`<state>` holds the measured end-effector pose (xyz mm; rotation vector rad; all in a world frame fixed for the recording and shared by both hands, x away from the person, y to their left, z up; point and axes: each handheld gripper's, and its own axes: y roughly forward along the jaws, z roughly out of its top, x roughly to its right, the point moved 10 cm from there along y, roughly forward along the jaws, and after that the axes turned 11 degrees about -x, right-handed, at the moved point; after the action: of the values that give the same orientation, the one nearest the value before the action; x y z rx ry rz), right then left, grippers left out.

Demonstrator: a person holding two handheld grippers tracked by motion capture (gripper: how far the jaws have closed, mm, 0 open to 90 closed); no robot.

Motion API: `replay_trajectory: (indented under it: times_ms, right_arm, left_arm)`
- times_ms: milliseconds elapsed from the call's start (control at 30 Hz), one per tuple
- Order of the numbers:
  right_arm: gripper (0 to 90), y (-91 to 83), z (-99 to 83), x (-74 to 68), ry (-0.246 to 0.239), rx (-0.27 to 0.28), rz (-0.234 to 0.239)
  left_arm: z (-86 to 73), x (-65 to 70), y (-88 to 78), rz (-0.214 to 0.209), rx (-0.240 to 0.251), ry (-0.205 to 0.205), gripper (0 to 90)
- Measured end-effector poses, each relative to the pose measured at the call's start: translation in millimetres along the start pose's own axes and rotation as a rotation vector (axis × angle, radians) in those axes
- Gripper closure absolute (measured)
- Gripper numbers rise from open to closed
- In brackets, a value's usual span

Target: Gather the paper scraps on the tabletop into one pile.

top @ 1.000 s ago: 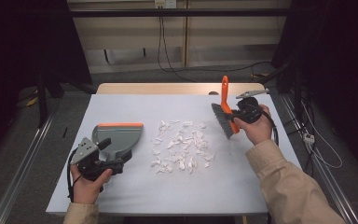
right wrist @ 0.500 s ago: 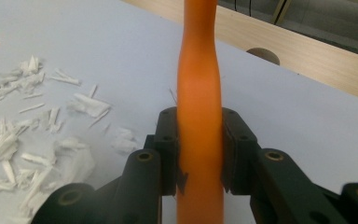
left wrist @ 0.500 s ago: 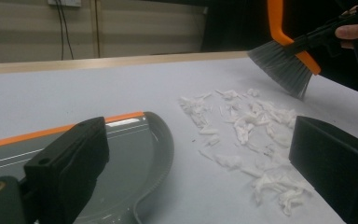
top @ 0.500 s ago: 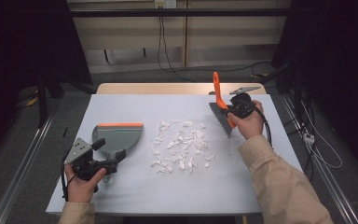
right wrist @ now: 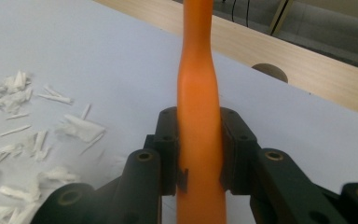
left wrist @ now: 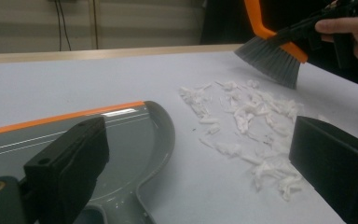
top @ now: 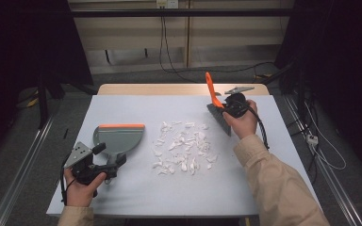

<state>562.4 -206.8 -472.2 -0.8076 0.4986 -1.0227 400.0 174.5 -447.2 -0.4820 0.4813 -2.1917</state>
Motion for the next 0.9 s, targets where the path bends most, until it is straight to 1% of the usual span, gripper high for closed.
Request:
replay_trajectory:
  times_ms: [133,233,300,333,367,400,433,500,600,667,733,800,867,900]
  right_arm:
    - [71.5,10.7,9.1,0.2,-0.032,0.000,-0.020]
    - [71.4,21.4,14.2,-1.0,-0.038,-0.008,-0.020]
    - [71.3,27.8,16.0,-4.7,-0.040,-0.004,-0.009]
    - [71.2,31.3,15.8,-7.5,-0.049,-0.005,-0.003]
    - [71.3,33.1,17.1,-11.2,-0.055,0.007,0.009]
    - [71.3,33.9,17.2,-15.8,-0.055,0.002,0.030]
    - [71.3,34.1,17.6,-19.1,-0.063,0.000,0.040]
    - [71.3,32.7,15.6,-25.5,-0.100,-0.019,0.045]
    - [71.4,27.2,10.4,-37.8,-0.165,-0.031,0.065]
    - [71.3,22.7,5.5,-47.0,-0.201,-0.031,0.083]
    - [71.3,17.3,-0.4,-57.4,-0.233,-0.032,0.113]
    - [71.3,11.1,-6.8,-66.5,-0.276,-0.042,0.128]
    - [71.4,3.5,-13.4,-76.7,-0.293,-0.061,0.183]
    - [71.4,-0.6,-16.6,-82.6,-0.293,-0.067,0.220]
  left_arm:
    - [-2.7,-1.2,2.0,0.005,-0.010,0.001,4.6]
    - [-4.6,-2.6,3.3,0.010,-0.012,-0.001,4.6]
    - [-6.0,-3.7,4.4,0.013,-0.018,0.001,4.6]
    - [-6.4,-4.1,4.8,0.013,-0.018,0.000,4.6]
    - [-6.4,-4.1,5.2,0.012,-0.016,-0.007,4.6]
    - [-6.5,-4.7,5.1,0.012,-0.016,-0.006,4.7]
    - [-6.2,-5.0,4.9,0.012,-0.014,-0.008,4.7]
    - [-6.0,-5.6,4.7,0.012,-0.011,-0.010,4.7]
    - [-5.8,-6.0,4.5,0.008,-0.010,-0.012,4.7]
    - [-5.0,-6.3,4.4,0.009,-0.006,-0.015,4.7]
    - [-4.1,-5.6,4.2,0.007,-0.002,-0.015,4.7]
    - [-3.4,-5.9,3.9,0.012,-0.001,-0.011,4.7]
    - [-3.0,-6.0,3.6,0.012,-0.001,-0.011,4.7]
    - [-2.9,-6.1,3.4,0.013,0.000,-0.011,4.7]
